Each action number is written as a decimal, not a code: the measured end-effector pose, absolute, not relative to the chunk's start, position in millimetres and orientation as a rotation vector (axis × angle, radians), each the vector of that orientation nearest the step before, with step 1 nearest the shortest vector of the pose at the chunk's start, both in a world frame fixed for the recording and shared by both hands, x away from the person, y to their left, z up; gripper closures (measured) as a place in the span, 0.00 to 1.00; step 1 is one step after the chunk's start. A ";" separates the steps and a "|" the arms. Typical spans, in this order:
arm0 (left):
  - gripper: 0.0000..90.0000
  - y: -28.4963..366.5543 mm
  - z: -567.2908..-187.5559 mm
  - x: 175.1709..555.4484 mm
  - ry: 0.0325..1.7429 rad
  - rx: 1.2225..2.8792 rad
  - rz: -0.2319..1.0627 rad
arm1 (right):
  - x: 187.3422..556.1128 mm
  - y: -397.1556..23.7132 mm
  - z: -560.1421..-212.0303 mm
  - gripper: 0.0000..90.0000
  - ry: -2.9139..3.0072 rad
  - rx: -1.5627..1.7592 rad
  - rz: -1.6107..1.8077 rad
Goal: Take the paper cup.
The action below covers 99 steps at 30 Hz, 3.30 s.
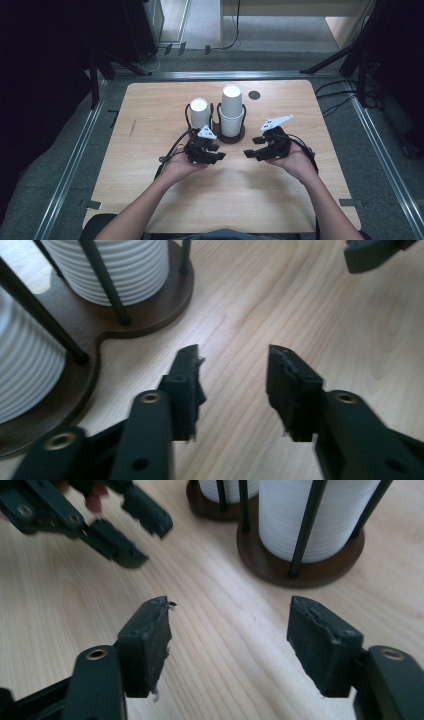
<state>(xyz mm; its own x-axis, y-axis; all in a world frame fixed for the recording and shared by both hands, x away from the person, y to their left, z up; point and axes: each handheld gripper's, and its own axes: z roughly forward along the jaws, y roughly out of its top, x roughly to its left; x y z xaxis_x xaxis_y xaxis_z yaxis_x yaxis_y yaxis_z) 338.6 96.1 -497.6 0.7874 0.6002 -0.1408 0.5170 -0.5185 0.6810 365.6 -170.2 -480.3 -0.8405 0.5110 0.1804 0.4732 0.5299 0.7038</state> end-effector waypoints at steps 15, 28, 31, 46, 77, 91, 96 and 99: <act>0.71 101.7 -495.6 343.0 0.841 2.136 0.115 | 372.4 -170.8 -476.6 0.40 2.719 0.930 1.255; 0.76 93.9 -479.7 358.5 0.862 2.150 0.133 | 386.9 -174.1 -450.7 0.37 2.653 0.930 1.209; 0.78 92.9 -476.0 362.3 0.869 2.159 0.138 | 390.7 -173.0 -442.1 0.37 2.652 0.902 1.196; 0.94 88.3 -460.3 381.9 0.882 2.135 0.141 | 421.5 -165.0 -392.0 0.32 2.638 0.830 1.193; 0.91 79.1 -452.5 398.1 0.927 2.096 0.201 | 457.6 -110.5 -377.0 0.27 2.672 0.765 1.152; 0.90 79.7 -453.7 399.0 0.928 2.091 0.208 | 466.4 -97.3 -375.5 0.34 2.681 0.762 1.077; 0.90 79.9 -453.8 399.1 0.927 2.090 0.207 | 465.6 -96.7 -372.4 0.35 2.684 0.763 1.060; 0.89 79.9 -453.9 399.1 0.926 2.088 0.209 | 465.4 -97.4 -370.3 0.35 2.683 0.766 1.066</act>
<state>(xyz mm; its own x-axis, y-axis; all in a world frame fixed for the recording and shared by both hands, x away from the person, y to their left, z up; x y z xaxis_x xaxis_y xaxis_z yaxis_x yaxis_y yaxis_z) 399.1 79.9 -453.9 0.7153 0.6791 -0.1647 0.5425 -0.3911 0.7435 465.4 -97.4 -370.3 -0.8573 0.5130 0.0440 0.4033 0.6159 0.6768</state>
